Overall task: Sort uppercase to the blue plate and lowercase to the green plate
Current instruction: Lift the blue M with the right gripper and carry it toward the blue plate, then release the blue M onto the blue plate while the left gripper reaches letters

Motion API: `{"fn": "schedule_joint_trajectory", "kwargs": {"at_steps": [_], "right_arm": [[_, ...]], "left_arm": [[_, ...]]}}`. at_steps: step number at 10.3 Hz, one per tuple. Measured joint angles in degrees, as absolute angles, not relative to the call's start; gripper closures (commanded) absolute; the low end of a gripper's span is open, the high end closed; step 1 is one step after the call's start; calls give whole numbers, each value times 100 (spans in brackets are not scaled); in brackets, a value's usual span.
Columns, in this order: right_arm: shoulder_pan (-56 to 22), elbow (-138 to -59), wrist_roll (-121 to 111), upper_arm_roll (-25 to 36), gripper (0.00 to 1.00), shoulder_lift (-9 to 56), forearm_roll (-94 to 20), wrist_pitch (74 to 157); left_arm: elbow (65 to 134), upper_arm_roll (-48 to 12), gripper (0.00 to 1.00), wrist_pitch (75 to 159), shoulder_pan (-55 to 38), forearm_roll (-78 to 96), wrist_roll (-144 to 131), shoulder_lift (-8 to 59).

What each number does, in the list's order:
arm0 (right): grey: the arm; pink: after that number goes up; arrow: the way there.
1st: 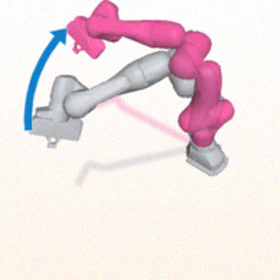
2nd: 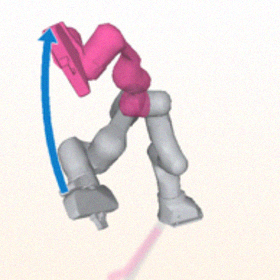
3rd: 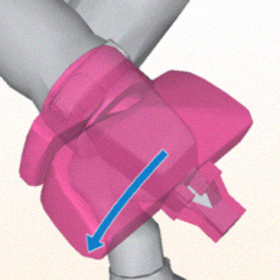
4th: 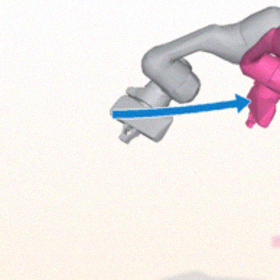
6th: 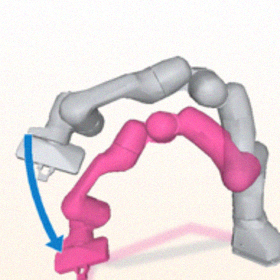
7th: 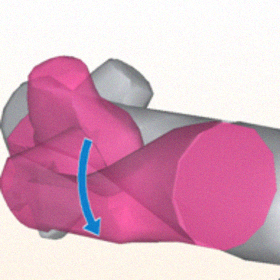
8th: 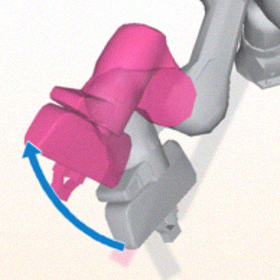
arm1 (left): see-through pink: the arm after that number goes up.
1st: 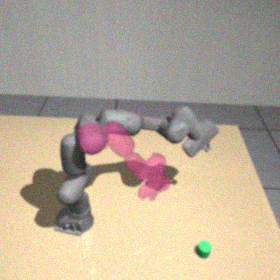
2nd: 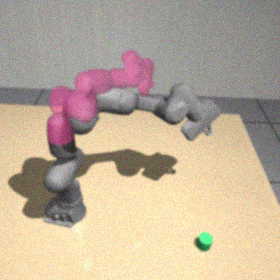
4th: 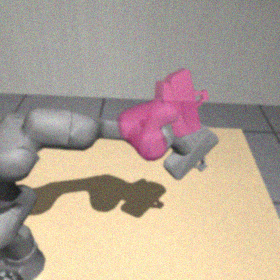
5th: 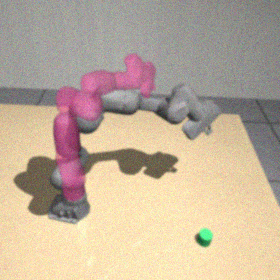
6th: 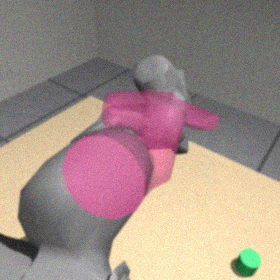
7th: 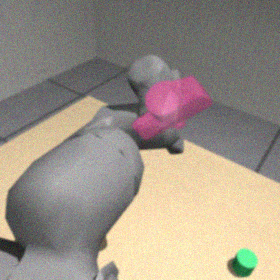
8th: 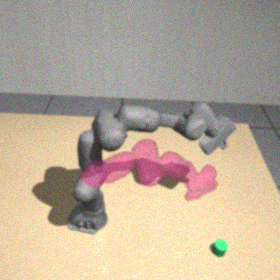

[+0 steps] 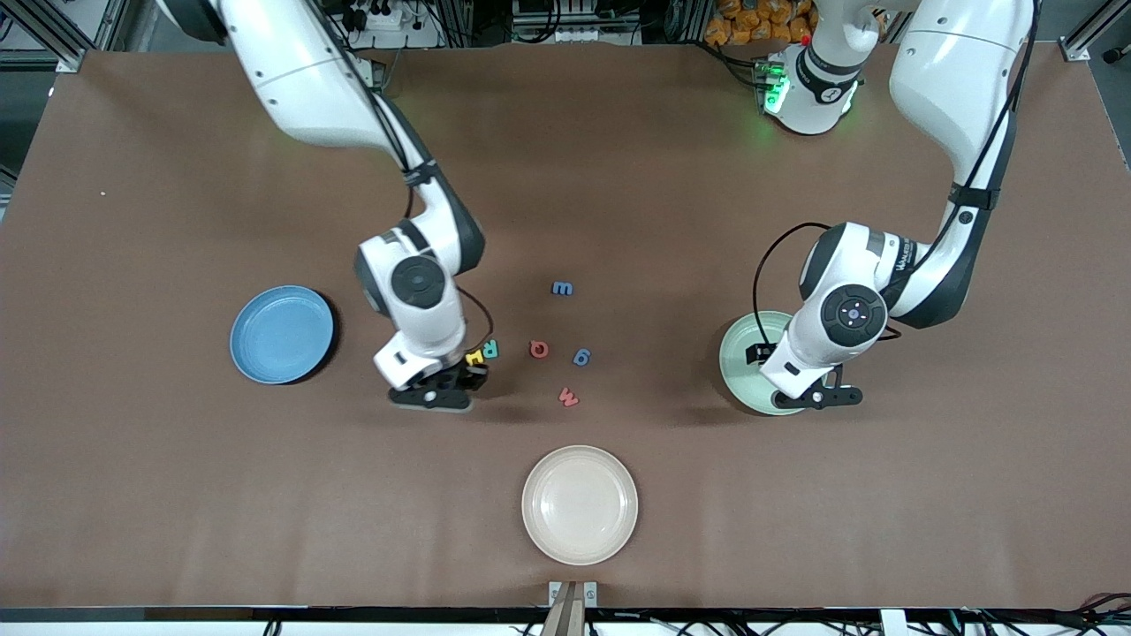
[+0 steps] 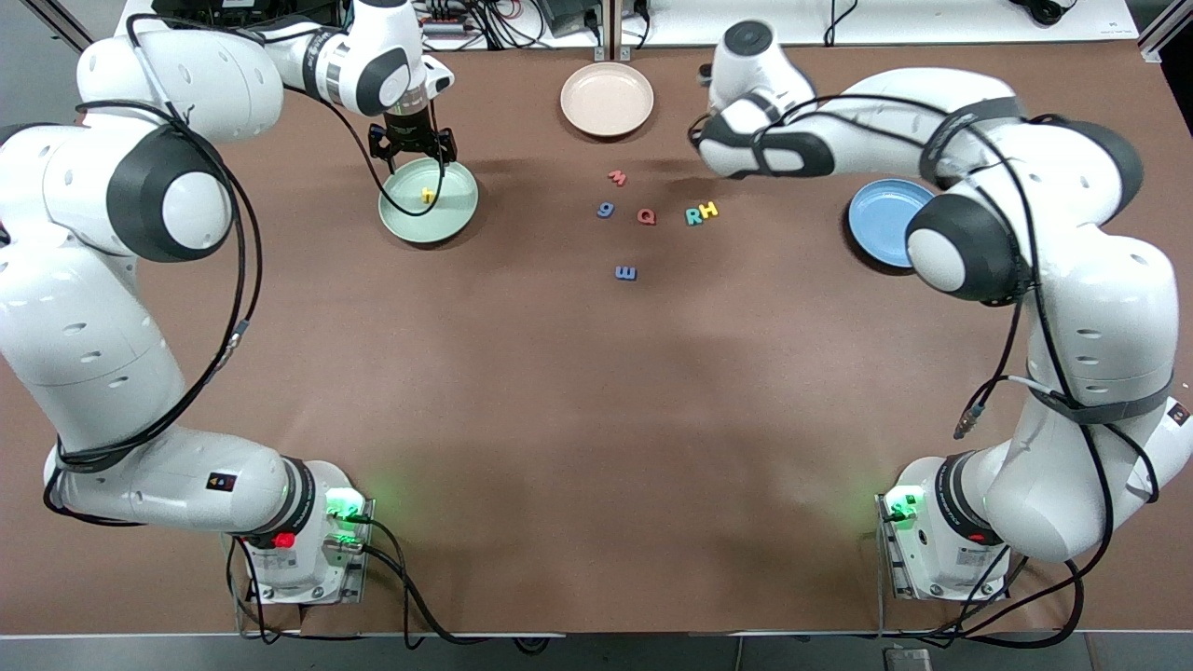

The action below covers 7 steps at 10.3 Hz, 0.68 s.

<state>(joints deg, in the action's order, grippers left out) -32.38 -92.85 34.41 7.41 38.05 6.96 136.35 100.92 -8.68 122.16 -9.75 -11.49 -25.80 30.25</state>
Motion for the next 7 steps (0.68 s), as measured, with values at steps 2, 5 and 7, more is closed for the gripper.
{"fn": "schedule_joint_trajectory", "kwargs": {"at_steps": [2,5,7], "right_arm": [[-2948,-9282,2857,741,65,3492,694,13153],[-2577,-9559,2062,742,65,2991,692,12815],[-2278,-10073,1514,740,65,2542,690,12806]], "left_arm": [[10072,-881,0,12218,-993,-1149,-2582,3025],[9930,-913,0,12218,-1167,-949,-2642,3020],[9898,-928,0,12227,-1454,-905,-3096,3043]]}}
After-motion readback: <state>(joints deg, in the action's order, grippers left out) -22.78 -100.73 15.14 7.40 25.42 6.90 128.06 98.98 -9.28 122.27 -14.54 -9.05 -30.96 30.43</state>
